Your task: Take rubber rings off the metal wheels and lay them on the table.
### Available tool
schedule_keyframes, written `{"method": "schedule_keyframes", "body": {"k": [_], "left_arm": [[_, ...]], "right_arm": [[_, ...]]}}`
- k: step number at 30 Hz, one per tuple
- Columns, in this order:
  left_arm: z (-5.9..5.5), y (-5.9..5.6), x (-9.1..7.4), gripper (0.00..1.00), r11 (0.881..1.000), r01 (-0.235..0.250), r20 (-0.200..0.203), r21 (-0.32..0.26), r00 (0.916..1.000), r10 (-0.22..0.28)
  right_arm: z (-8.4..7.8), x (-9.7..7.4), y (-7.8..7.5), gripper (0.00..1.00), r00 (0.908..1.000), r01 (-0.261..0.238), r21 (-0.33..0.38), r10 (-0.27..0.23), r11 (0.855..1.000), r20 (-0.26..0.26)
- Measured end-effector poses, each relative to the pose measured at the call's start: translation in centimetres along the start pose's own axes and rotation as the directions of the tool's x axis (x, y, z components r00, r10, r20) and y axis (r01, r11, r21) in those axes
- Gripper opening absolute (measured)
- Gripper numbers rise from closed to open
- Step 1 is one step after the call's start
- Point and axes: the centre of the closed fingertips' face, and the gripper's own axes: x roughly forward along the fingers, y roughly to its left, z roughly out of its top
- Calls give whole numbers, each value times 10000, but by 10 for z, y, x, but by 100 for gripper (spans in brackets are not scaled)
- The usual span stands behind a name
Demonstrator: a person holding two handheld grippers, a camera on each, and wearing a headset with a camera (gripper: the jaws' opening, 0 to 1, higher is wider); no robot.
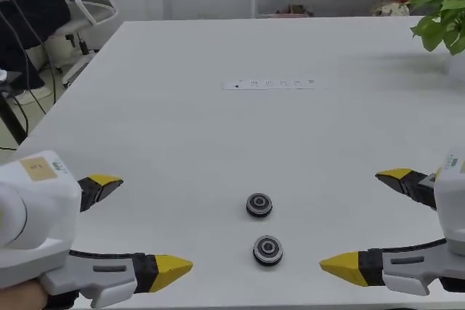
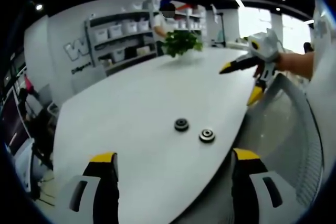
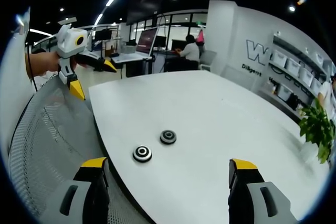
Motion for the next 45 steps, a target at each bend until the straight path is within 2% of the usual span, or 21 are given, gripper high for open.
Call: {"method": "schedule_keyframes", "body": {"k": [13, 19, 24, 28, 33, 40, 45], "left_arm": [[5, 3, 8, 89, 9997, 221, -15, 62, 9998, -221], [7, 7, 14, 88, 9990, 338, -99, 282, 9994, -335], [7, 11, 22, 86, 9983, 586, -73, -3, 9983, -586], [4, 13, 27, 85, 9968, 716, -302, 347, 9970, -706], [7, 14, 34, 84, 9939, 910, -365, 623, 9954, -889], [9, 6, 47, 83, 9834, 1418, -462, 1130, 9894, -1374], [10, -2, 56, 82, 9770, 1740, -514, 1233, 9843, -1688]], "right_arm": [[5, 5, -6, 94, 10000, -72, -222, 71, 9997, -27], [8, 11, -13, 92, 9998, -187, -369, 188, 9991, 10], [9, 15, -22, 92, 9997, -227, -573, 228, 9981, 16], [10, 18, -24, 92, 9994, -335, -677, 338, 9971, 35], [11, 24, -27, 92, 9986, -531, -794, 536, 9954, 35], [11, 34, -28, 92, 9967, -794, -1002, 806, 9918, 78], [6, 43, -26, 92, 9941, -1077, -978, 1085, 9894, 27]]}}
